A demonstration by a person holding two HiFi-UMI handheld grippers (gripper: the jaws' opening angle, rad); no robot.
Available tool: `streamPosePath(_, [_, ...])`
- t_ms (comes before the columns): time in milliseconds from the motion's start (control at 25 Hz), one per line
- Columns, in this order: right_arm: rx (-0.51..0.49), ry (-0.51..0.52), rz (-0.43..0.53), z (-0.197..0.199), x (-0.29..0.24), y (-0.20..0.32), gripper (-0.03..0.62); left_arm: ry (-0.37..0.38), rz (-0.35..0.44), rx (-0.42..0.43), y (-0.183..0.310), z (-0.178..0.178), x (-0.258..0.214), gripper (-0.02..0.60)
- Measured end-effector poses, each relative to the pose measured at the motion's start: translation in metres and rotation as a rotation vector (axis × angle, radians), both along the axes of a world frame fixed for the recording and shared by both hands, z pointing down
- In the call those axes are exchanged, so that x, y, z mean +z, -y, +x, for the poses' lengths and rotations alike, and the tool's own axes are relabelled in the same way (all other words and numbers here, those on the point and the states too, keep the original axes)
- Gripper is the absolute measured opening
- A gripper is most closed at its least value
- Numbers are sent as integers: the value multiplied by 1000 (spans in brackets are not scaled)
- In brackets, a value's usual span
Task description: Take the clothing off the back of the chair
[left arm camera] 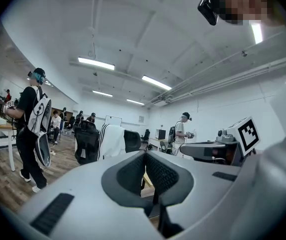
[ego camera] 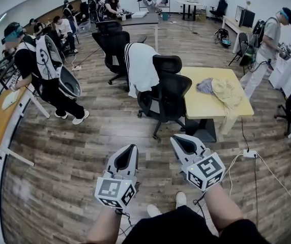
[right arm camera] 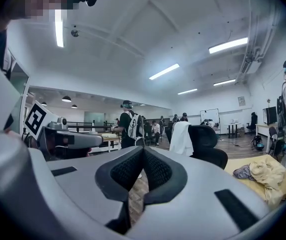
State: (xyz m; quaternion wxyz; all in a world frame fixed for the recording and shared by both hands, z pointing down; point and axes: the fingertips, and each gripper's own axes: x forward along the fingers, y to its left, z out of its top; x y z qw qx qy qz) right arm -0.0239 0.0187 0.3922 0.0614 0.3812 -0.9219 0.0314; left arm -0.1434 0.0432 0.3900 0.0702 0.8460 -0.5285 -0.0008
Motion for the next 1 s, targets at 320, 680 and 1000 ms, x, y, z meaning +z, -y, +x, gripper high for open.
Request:
streamPosePath(320, [24, 10, 13, -17, -4, 5, 12, 7, 17, 16, -1, -20, -3, 18])
streamPosePath(680, [23, 19, 13, -21, -4, 29, 12, 14, 10, 2, 18, -27, -1, 18])
streamPosePath(1000, [7, 34, 10, -9, -5, 70, 12, 17, 5, -24, 53, -16, 0, 18])
